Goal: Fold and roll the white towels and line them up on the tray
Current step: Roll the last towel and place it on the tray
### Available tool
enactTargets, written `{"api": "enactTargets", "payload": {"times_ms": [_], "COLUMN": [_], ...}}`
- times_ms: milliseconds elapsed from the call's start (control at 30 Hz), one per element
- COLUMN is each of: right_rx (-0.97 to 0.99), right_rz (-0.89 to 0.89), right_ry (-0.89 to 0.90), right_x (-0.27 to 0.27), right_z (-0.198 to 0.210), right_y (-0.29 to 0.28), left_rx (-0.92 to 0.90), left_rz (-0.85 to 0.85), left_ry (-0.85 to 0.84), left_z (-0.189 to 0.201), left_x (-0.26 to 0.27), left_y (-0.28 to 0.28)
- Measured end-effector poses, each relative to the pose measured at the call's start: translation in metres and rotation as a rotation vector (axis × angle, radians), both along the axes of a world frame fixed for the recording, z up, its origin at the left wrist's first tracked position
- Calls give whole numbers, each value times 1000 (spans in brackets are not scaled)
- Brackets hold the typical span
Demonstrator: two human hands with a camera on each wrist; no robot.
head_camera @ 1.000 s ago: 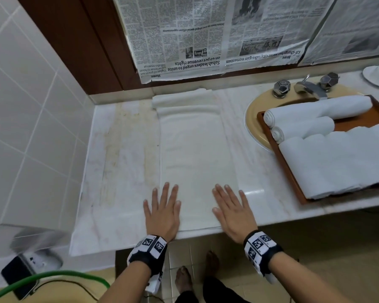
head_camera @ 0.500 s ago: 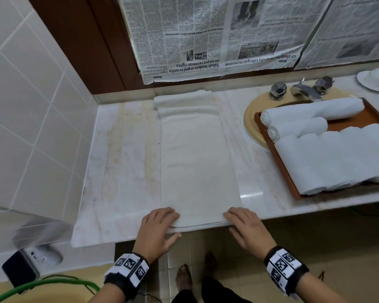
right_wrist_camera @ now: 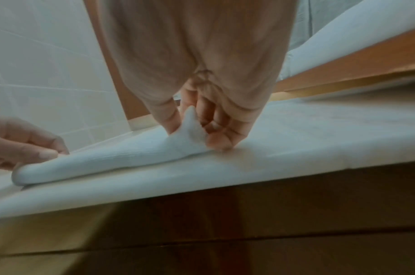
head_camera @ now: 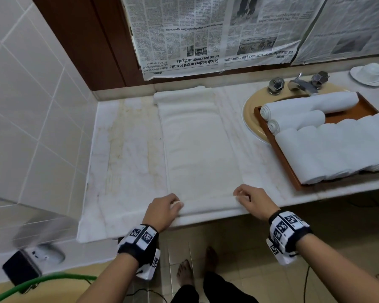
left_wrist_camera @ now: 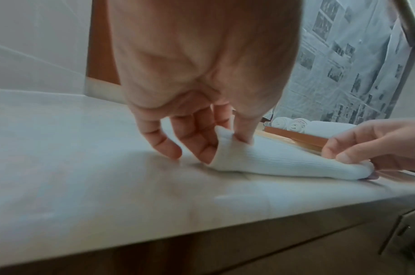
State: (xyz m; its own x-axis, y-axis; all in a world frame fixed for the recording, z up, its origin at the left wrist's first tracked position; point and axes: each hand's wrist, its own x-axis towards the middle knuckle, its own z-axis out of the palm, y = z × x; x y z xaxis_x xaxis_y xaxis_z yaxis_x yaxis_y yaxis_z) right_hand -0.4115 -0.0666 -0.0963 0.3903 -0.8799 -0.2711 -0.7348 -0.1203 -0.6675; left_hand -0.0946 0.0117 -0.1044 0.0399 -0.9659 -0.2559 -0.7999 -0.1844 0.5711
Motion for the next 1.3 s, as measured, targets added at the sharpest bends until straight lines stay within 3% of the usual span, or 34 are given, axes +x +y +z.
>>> {"api": "enactTargets", "payload": {"times_ms": [67, 133, 200, 300, 600, 767, 933, 1033, 1200, 1300], "right_rx": [-92, -313, -493, -561, -403, -109, 44, -100, -549, -562], "right_rz": [-12, 104, 207, 295, 327, 258, 124, 110, 291, 365], "right_ry": [57, 192, 273, 331, 248, 101, -17, 39, 368, 373], "right_x": [9, 16, 17, 11, 12, 4, -1, -1, 6, 6], "right_z": [-1, -7, -13, -10, -12, 2, 4, -2, -5, -4], "right_y": [4, 11, 19, 26, 4, -18, -29, -26, -9, 1], "left_rx": [9, -61, -156, -180, -159, -74, 69, 10, -195, -187], "left_rz": [68, 54, -24, -134, -170, -132, 116, 147, 55, -53], "left_ry": [-10, -44, -115, -157, -192, -173, 52, -24, -346, -424], "left_z": [-3, -6, -9, -12, -6, 6, 14, 7, 4, 6], "left_x": [-6, -12, -19, -25, -28, -25, -22, -28, -43, -52], "left_y": [-3, -2, 4, 13, 11, 1, -8, -9, -2, 2]}}
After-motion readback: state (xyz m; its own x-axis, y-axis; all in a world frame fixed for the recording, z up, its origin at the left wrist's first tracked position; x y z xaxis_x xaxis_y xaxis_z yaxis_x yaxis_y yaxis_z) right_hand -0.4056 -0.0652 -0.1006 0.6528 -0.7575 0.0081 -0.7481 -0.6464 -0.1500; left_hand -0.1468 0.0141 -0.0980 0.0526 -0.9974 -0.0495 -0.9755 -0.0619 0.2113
